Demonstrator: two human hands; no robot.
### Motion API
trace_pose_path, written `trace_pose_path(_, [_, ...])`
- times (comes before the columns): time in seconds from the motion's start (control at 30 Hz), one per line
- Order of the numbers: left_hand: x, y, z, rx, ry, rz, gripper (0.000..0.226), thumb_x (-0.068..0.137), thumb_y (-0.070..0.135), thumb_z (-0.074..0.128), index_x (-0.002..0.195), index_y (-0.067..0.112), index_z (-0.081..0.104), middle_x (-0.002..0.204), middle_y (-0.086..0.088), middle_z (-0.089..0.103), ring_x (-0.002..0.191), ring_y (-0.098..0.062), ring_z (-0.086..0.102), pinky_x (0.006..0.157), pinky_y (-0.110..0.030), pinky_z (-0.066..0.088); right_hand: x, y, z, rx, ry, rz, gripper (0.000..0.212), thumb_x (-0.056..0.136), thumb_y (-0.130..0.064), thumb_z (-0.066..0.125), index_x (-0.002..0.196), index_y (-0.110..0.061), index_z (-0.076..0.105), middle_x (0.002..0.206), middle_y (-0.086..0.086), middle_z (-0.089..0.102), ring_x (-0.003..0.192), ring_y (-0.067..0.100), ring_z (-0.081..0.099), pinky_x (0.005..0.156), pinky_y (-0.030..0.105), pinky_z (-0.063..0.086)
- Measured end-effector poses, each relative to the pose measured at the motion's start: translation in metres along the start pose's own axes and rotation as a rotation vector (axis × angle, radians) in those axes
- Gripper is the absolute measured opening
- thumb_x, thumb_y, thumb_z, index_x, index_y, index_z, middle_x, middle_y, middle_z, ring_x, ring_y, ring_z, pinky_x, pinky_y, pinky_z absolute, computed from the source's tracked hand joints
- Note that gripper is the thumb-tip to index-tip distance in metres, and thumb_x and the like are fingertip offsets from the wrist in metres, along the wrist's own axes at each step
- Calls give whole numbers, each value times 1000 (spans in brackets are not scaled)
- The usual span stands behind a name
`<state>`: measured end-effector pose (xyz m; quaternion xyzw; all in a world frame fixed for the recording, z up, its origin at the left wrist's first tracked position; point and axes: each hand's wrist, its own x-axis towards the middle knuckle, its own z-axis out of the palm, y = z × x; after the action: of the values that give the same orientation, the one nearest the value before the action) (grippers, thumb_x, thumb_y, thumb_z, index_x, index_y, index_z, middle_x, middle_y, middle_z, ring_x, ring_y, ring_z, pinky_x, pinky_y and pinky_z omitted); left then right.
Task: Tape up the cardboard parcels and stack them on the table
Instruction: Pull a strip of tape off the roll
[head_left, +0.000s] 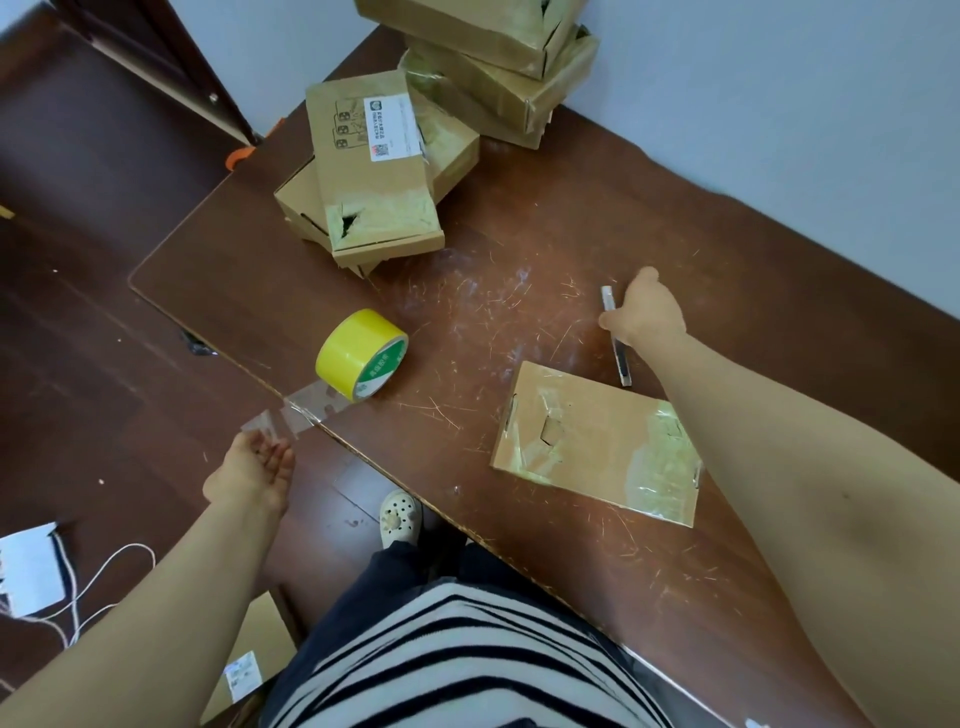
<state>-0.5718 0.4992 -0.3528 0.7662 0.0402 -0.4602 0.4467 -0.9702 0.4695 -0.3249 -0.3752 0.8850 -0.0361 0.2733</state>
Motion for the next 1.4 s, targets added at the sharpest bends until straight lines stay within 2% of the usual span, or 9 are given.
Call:
trace_pose_path(0.17, [0,1,1,-2,-3,-7,24,94,14,50,70,10,48,67,-2,54,64,-10,57,57,-19,49,-1,-6,-2,54,107,-37,41,95,-25,47,129,-3,41,130,21,48,117,39,50,91,45,44])
trace_pose_path(0.3, [-1,1,0,-8,5,1,23,93,12,50,70,9,47,48,0,57,62,-11,58,57,-20,49,-5,2,-7,2,-37,-28,64,82,-43,65,129,-6,41,130,14,47,117,34,51,94,44,45])
trace_pose_path(0.5, [-2,-3,-5,-12,15,4,24,93,11,49,69,9,44,71,-4,52,64,-11,58,59,-21,48,-16,-9,10,-228,-60,-186,47,82,-22,68,121,-9,46,112,9,59,101,31,58,71,32,41])
trace_pose_path(0.63, [-3,-1,-10,-26,18,7,23,93,11,50,70,8,45,71,-3,51,64,-11,58,57,-20,48,-16,-14,10,-251,-36,-234,28,84,-28,65,103,-10,56,89,5,55,85,28,56,66,32,40])
trace_pose_path(0.8, [1,6,-18,-42,10,-4,23,93,11,51,70,9,46,69,-3,50,61,-11,57,57,-20,48,-20,-42,-10,348,48,-275,20,90,-24,58,83,-7,65,73,6,57,66,22,53,61,30,41])
trace_pose_path(0.97, [7,13,-27,-46,-49,-26,22,90,9,53,69,8,49,46,0,56,53,-9,57,53,-19,50,-60,-75,-25,1065,-384,-209,12,93,-10,55,92,-7,67,85,7,67,71,15,63,62,23,52])
trace_pose_path(1.17, [19,23,-35,-33,-163,-49,20,90,7,54,71,11,49,35,5,52,43,-6,56,45,-16,49,-115,-111,-8,1272,-502,-214,19,99,-10,46,97,-6,64,76,4,65,71,17,68,60,24,53])
trace_pose_path(1.3, [25,27,-42,-18,-239,-88,20,92,7,53,73,9,51,48,0,59,53,-10,59,51,-18,51,-146,-134,6,1292,-548,-179,23,101,-14,40,107,-7,61,69,3,59,66,20,70,57,29,56])
trace_pose_path(1.4, [31,28,-46,-9,-266,-122,17,92,8,55,75,8,53,52,-1,61,63,-14,58,56,-21,51,-166,-146,24,1234,-563,-140,27,102,-22,40,111,-8,61,69,3,49,47,13,52,45,23,44])
